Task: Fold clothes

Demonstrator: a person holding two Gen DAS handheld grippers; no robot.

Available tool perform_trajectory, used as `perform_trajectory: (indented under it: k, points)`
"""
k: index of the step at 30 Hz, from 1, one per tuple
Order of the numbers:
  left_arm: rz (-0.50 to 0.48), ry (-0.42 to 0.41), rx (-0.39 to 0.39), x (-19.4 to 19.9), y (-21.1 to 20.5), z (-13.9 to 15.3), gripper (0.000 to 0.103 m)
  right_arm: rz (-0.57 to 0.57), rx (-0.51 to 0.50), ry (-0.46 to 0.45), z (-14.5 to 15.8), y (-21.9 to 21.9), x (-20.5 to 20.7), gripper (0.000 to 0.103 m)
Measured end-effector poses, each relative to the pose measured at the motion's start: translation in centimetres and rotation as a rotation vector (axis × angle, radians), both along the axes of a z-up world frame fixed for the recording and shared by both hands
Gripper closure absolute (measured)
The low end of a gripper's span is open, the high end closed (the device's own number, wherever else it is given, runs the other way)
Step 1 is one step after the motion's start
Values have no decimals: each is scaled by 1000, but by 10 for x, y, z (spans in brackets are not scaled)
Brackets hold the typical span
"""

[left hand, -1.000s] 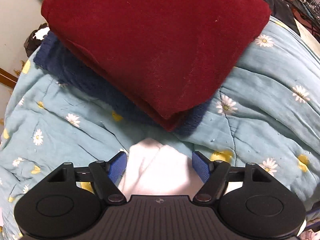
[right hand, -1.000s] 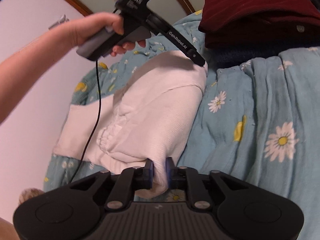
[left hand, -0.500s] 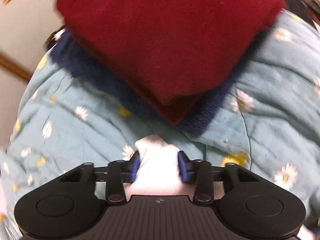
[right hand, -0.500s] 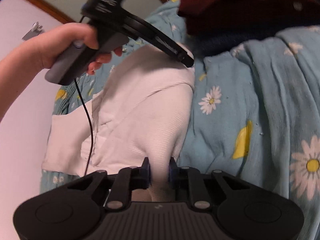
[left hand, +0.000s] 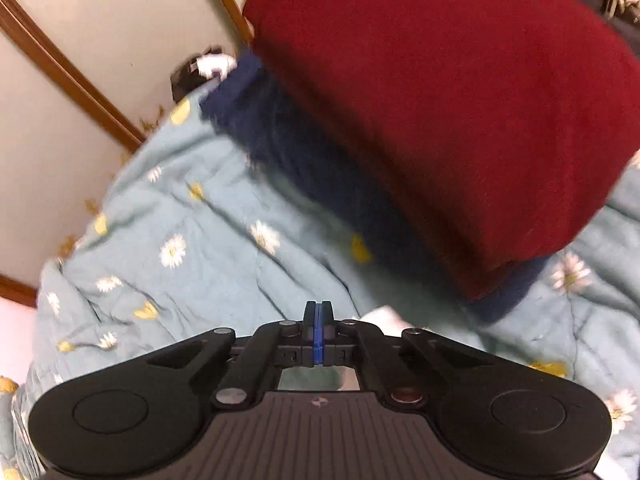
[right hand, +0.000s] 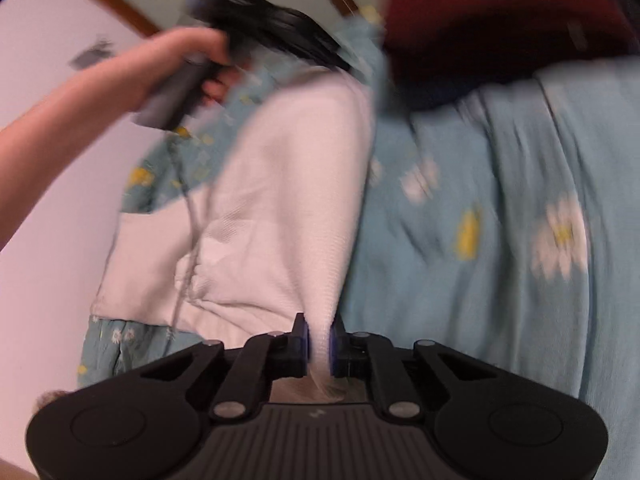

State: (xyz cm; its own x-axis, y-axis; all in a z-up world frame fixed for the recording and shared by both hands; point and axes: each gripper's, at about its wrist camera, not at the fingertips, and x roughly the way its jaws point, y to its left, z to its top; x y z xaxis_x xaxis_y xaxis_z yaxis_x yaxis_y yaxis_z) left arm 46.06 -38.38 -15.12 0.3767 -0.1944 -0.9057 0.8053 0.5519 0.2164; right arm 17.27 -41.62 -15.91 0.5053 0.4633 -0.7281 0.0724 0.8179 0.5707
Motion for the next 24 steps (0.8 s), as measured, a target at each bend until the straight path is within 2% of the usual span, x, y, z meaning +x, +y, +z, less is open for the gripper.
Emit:
perform_trajectory:
  k: [2, 4, 6, 7, 9, 11, 13, 15, 17, 18, 20, 21, 22, 24]
  points:
    - [-46, 9, -29, -5, 5, 8, 101, -12, 16, -8, 2, -3, -3, 87]
    - [-100, -30, -26, -10, 12, 20, 94, -18, 21, -8, 7, -5, -8, 83]
    - [-135, -69, -40, -14, 24, 38, 76, -24, 22, -7, 14, -9, -13, 82]
    - [-141, -84, -55, -14, 30, 45, 72, -28, 20, -7, 19, -13, -17, 82]
    - [-165, -43, -87, -22, 41, 57, 71, -36, -1, -23, 30, -19, -21, 82]
    - [-202, 11, -103, -34, 48, 62, 71, -44, -112, -117, 58, -18, -19, 80]
    - [-276, 22, -79, -60, 50, 57, 70, -12, -133, -153, 71, -10, -9, 80]
    - [-302, -9, -10, -75, 42, 41, 70, 40, -121, -164, 73, 4, 6, 80]
    - [-281, -12, 30, -74, 29, 17, 70, 87, -115, -116, 58, 23, 24, 80]
    - [-260, -4, 30, -70, 24, 9, 68, 93, -118, -92, 50, 28, 27, 81]
    - [-216, 7, 17, -61, 17, -4, 68, 95, -144, 25, 18, 35, 34, 87]
    - [-192, 11, 9, -56, 14, -10, 66, 96, -151, 55, 9, 36, 34, 88]
    - [-165, 7, 1, -51, 10, -16, 61, 96, -152, 64, -4, 36, 29, 88]
    - [-132, -14, -1, -46, 8, -27, 44, 81, -151, 55, -15, 34, 22, 90]
